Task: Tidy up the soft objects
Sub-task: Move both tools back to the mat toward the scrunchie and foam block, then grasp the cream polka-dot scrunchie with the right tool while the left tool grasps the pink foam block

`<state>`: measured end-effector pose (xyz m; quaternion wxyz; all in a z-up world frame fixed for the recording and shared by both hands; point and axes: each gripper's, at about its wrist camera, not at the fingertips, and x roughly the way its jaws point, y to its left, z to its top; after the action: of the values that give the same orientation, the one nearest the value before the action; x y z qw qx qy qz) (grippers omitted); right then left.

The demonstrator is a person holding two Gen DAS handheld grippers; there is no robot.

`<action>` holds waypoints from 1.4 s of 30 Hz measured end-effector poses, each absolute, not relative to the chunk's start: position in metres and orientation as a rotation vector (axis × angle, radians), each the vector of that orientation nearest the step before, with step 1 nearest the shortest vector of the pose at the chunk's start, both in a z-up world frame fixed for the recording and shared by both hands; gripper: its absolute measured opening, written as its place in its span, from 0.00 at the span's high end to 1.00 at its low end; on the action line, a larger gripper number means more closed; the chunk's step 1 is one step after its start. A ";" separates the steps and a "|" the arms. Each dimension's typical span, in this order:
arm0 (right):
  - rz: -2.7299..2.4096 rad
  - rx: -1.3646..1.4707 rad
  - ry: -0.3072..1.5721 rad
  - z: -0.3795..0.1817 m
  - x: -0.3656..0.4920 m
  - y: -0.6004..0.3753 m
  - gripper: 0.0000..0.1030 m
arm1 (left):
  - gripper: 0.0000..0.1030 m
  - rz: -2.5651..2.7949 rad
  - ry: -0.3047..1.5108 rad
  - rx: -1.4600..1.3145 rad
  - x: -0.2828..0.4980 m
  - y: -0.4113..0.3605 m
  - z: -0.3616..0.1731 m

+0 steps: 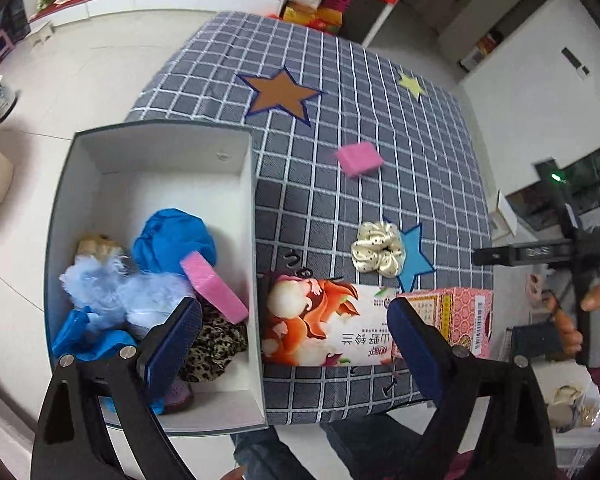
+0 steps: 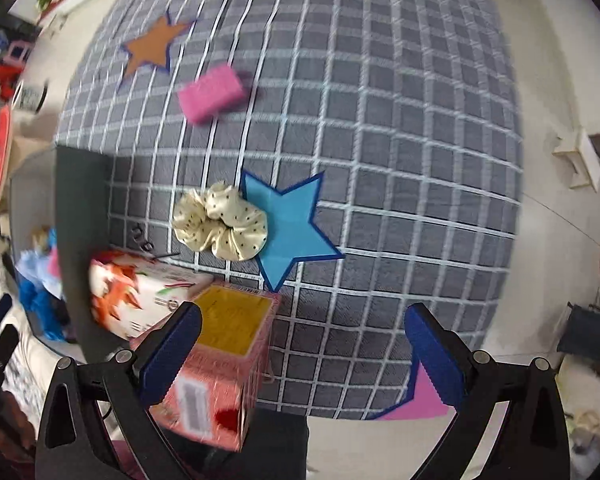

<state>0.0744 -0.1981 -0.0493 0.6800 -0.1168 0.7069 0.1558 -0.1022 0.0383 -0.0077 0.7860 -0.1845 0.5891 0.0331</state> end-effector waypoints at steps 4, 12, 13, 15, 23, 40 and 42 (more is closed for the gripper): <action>0.462 -0.341 1.617 -0.085 0.093 -0.164 0.01 | 0.08 0.101 1.315 -0.360 -0.095 0.029 -0.015; 0.680 -0.628 1.598 -0.145 0.108 -0.090 0.01 | 0.08 0.202 1.353 -0.284 -0.073 0.017 -0.013; 0.713 -0.667 1.597 -0.152 0.106 -0.081 0.01 | 0.08 0.209 1.356 -0.285 -0.071 0.016 -0.013; 0.757 -0.729 1.599 -0.165 0.101 -0.070 0.01 | 0.08 0.223 1.365 -0.284 -0.062 0.013 -0.014; 0.599 -0.758 1.567 -0.185 0.116 -0.097 0.01 | 0.08 0.209 1.416 -0.291 -0.009 -0.005 -0.033; 0.373 -0.296 1.489 -0.157 0.148 -0.248 0.01 | 0.08 0.240 1.597 -0.499 0.146 -0.049 -0.147; 0.374 -0.322 1.474 -0.159 0.140 -0.238 0.01 | 0.08 0.284 1.602 -0.522 0.152 -0.048 -0.157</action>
<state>0.1400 -0.2376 -0.1591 0.7130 -0.1454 0.6649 0.1686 0.1521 -0.0480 -0.1575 0.6568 -0.2305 0.7070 0.1252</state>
